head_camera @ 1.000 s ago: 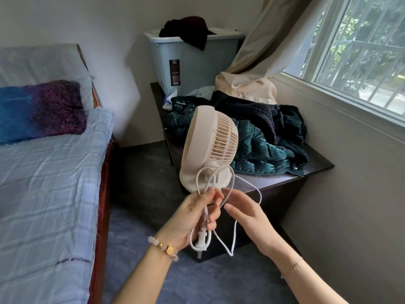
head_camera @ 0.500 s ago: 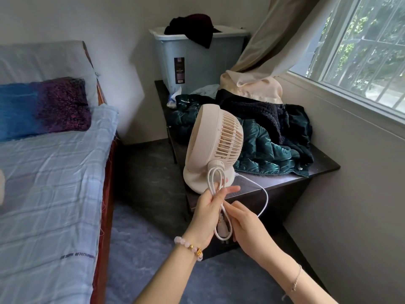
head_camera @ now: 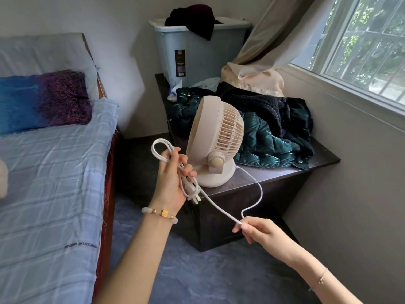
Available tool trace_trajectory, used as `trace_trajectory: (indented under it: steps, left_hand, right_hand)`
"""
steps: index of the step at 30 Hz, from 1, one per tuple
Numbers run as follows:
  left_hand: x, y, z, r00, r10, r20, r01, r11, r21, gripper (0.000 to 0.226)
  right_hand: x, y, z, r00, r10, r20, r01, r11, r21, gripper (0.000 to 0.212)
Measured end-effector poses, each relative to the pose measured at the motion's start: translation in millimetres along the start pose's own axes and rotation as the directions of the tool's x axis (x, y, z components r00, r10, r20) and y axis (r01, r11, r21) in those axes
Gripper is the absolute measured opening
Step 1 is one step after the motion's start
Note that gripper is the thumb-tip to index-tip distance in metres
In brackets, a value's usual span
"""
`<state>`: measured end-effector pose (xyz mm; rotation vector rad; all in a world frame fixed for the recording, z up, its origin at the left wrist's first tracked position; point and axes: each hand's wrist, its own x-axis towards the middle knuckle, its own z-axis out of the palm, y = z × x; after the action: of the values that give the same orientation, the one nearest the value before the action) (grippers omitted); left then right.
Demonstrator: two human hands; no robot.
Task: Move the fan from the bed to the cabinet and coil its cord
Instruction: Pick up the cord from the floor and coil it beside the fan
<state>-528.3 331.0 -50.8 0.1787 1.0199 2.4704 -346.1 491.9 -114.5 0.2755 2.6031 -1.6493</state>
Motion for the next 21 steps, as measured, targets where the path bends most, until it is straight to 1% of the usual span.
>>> trace_trajectory:
  steps: [2,3,4,5,6,7,8,10,12,15,18,20,21]
  left_hand:
    - [-5.0,-0.6,-2.2,0.994,-0.105,0.043,0.106,0.994,-0.022,0.014]
    - [-8.7,-4.5,-1.5,0.982,-0.174,0.072,0.173,0.985,0.011,0.012]
    - [-13.4,-10.6,0.1,0.965,-0.251,0.077,0.244,0.966,0.088,0.013]
    - [-17.5,-17.5,2.1,0.945,-0.321,0.058,0.305,0.932,0.193,0.014]
    - [-21.8,-26.2,4.2,0.924,-0.38,0.035,0.355,0.889,0.291,0.014]
    - [-25.5,-34.1,4.9,0.904,-0.426,0.037,0.386,0.85,0.357,0.014]
    - [-28.9,-41.7,5.8,0.88,-0.471,0.059,0.41,0.817,0.405,0.013]
    - [-34.6,-51.1,6.9,0.833,-0.542,0.107,0.439,0.766,0.469,0.012]
    - [-40.1,-57.4,7.7,0.798,-0.583,0.155,0.461,0.754,0.468,0.013]
    - [-48.2,-67.8,10.1,0.759,-0.616,0.211,0.468,0.741,0.481,0.022]
    - [-51.9,-74.6,12.4,0.744,-0.627,0.233,0.45,0.727,0.519,0.026]
    - [-52.3,-72.2,13.3,0.705,-0.659,0.261,0.465,0.709,0.531,0.035]
    - [-51.9,-70.9,12.2,0.691,-0.67,0.271,0.461,0.697,0.549,0.035]
  right_hand:
    - [-1.4,-0.1,-5.2,0.999,0.023,0.026,-0.02,0.995,-0.1,0.022]
    - [1.5,-4.1,-8.3,0.999,-0.002,0.036,0.009,0.979,-0.201,0.02]
    - [4.9,-8.0,-11.1,0.998,-0.051,0.041,0.062,0.94,-0.336,0.019]
    - [9.2,-13.7,-13.9,0.993,-0.118,0.033,0.119,0.878,-0.463,0.017]
    - [11.1,-20.0,-16.7,0.983,-0.185,0.003,0.156,0.82,-0.55,0.015]
    - [13.3,-27.7,-19.8,0.969,-0.242,-0.041,0.172,0.788,-0.591,0.013]
    - [14.4,-33.7,-23.0,0.954,-0.284,-0.098,0.171,0.781,-0.601,0.012]
    - [15.7,-42.7,-27.0,0.922,-0.317,-0.221,0.134,0.798,-0.588,0.017]
    - [16.7,-47.5,-28.6,0.897,-0.325,-0.299,0.101,0.81,-0.578,0.024]
    - [18.2,-48.2,-27.4,0.893,-0.309,-0.328,0.047,0.787,-0.615,0.035]
    - [21.5,-45.3,-27.2,0.882,-0.293,-0.369,-0.016,0.764,-0.645,0.046]
    - [23.6,-43.8,-28.8,0.89,-0.257,-0.376,-0.039,0.78,-0.625,0.054]
    - [24.1,-42.2,-30.8,0.901,-0.231,-0.366,-0.034,0.805,-0.592,0.055]
